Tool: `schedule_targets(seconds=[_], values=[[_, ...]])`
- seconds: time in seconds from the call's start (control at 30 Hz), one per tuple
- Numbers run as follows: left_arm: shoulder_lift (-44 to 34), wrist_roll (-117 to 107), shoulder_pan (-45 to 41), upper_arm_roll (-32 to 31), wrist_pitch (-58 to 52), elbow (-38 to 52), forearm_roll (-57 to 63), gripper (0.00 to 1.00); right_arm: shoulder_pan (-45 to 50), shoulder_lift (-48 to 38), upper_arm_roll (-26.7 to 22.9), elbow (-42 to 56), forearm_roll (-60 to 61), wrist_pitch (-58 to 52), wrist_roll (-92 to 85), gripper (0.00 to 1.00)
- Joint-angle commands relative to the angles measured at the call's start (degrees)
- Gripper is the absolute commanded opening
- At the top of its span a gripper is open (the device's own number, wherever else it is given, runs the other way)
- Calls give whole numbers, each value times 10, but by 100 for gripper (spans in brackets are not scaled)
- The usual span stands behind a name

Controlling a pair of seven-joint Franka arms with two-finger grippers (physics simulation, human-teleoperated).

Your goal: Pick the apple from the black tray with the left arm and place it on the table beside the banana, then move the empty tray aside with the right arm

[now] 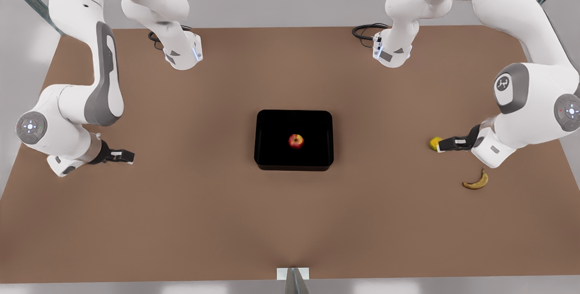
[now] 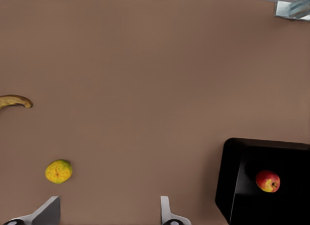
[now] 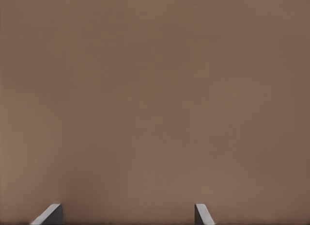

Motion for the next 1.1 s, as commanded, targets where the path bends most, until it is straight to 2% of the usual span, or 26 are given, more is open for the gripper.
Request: schedule_targets(seconds=[0.0,0.1,0.13,0.17,0.23,0.27,0.33,0.4,0.6,0.73,0.87,1.07], values=[[0,-29,-7,-1,29,0,1,100,0,-42,0,-75,4,133,0,100],[15,-25,-21,-10,68,-6,-9,100,0,-46,0,-82,5,139,2,100],[20,-25,-66,-10,78,3,11,100,0,-45,0,-81,5,139,3,100],[16,-78,-150,-10,71,1,44,100,0,-45,0,-79,5,139,3,100],[14,-316,-284,-11,69,1,45,100,0,-44,0,-76,4,139,3,100],[14,-362,-318,-11,68,-4,46,100,0,-44,0,-76,4,139,3,100],[12,-388,-383,-11,83,-74,79,100,0,-43,0,-76,4,139,3,100],[5,-471,-386,-23,177,-130,58,100,0,-43,0,-76,4,139,3,100],[67,-523,-382,-23,278,-107,46,100,0,-42,0,-72,3,139,3,100],[141,-594,-413,-24,350,-107,118,100,0,-42,0,-72,3,139,3,100],[156,-594,-418,-24,363,-108,117,100,0,-42,0,-71,3,139,3,100],[159,-610,-452,-24,407,-170,153,100,0,-41,0,-71,3,139,3,100]])
